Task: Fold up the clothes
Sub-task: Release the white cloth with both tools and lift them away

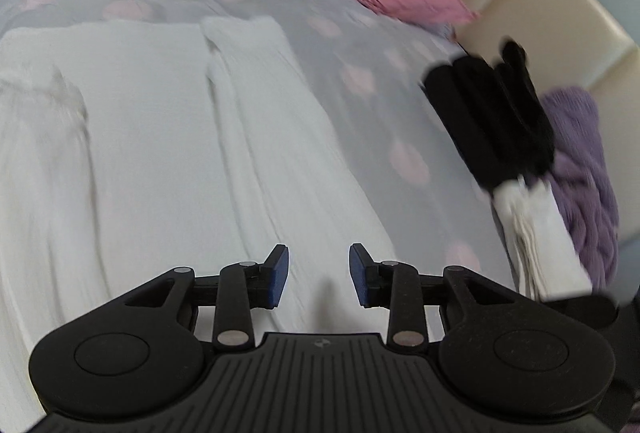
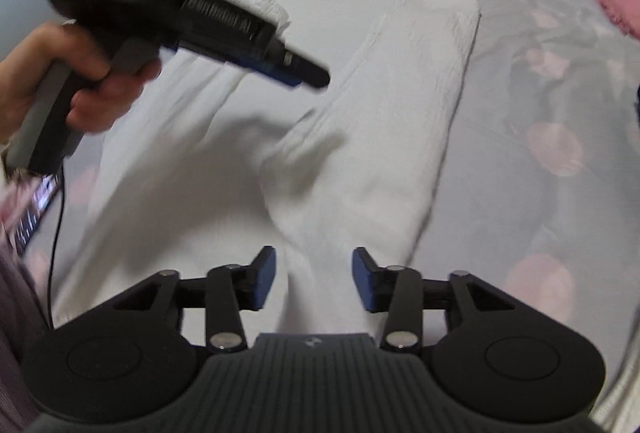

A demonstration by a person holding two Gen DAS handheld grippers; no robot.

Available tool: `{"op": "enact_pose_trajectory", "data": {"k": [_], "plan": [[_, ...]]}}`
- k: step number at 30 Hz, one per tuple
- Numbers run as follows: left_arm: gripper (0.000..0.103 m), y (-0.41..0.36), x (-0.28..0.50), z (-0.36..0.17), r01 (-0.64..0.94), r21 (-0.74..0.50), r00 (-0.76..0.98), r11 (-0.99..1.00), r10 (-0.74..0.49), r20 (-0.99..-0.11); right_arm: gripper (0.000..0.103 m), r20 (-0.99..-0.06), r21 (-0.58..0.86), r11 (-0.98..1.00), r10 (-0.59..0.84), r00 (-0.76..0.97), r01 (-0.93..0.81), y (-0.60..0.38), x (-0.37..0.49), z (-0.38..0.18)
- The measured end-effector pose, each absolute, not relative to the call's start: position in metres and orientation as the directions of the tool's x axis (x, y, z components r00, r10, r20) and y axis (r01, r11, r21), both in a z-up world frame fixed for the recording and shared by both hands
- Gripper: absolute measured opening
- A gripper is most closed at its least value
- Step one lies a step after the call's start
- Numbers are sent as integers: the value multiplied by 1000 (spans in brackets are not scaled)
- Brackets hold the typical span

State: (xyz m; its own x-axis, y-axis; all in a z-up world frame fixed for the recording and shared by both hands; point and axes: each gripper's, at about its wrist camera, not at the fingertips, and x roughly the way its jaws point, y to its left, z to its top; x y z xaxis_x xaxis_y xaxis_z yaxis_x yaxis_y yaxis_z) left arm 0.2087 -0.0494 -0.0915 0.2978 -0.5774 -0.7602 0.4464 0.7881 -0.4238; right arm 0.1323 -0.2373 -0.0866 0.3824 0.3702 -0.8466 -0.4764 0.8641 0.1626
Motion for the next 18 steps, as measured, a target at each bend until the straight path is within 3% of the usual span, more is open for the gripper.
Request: {"op": "enact_pose_trajectory", "data": {"k": [6,7,8,9,11,18], "plan": [[30,-46,170,-111,394,-442,313,806,-570,-760,51,-879,-4,837,258,400,-547,-224,79,-98],[30,-44,166,-115,381,-441,319,813,-563,-763,47,-885,-39,833,228,406,-553,-221,72,-103],[30,-42,163,-118,368,-438,325,820,-555,-766,33,-890,-69,826,202,408,-559,-220,65,-107],[30,-41,161,-123,356,-428,326,831,-539,-777,26,-896,-97,819,176,408,-566,-221,58,-111],[30,-39,156,-132,331,-406,327,852,-507,-797,17,-904,-133,809,137,405,-572,-223,49,-119],[30,-30,134,-122,284,-376,374,882,-463,-803,18,-902,-121,832,136,410,-541,-234,38,-118]]}}
